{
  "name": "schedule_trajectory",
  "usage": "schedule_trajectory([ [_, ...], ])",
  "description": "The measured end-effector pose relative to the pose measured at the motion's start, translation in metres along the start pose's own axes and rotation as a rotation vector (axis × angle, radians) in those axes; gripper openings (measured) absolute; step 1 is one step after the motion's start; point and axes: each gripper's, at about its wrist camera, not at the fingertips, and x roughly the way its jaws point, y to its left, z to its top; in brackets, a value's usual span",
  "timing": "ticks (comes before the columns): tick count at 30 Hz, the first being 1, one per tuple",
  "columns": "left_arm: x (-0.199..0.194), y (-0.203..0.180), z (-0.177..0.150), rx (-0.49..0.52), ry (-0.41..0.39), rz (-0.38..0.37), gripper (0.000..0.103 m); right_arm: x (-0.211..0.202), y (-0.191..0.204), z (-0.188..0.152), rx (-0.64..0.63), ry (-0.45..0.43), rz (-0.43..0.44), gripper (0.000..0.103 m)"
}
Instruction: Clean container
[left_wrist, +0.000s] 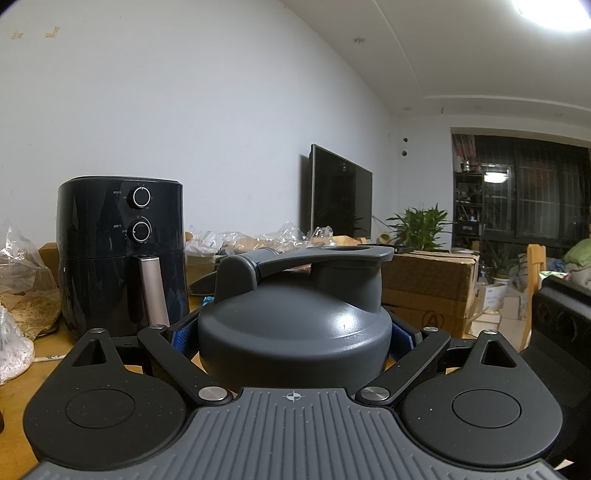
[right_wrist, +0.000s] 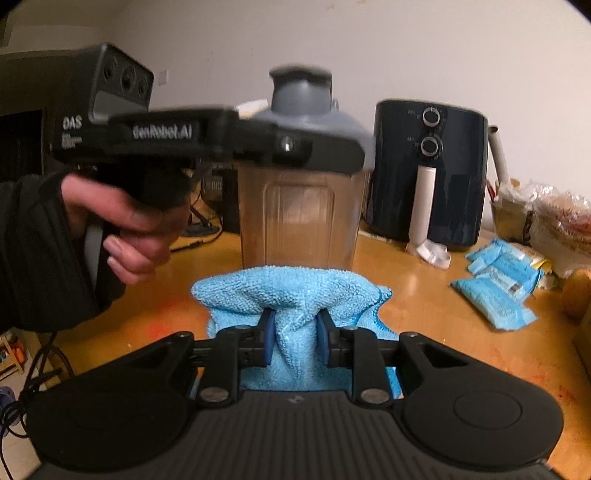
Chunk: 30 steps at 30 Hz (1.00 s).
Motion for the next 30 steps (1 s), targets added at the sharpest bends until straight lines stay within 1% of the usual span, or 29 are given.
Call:
schedule_trajectory([
  [9, 0.000, 0.001, 0.000, 0.000, 0.000, -0.002, 0.095, 0.017, 0.002, -0.010, -0.013, 0.103, -0.004, 0.022],
  [13, 0.000, 0.000, 0.000, 0.001, 0.000, -0.001, 0.095, 0.019, 0.002, -0.010, -0.020, 0.123, -0.004, 0.022],
  [30, 0.001, -0.001, 0.000, -0.001, 0.004, 0.004, 0.095, 0.019, 0.003, -0.010, 0.018, 0.119, -0.010, 0.022],
])
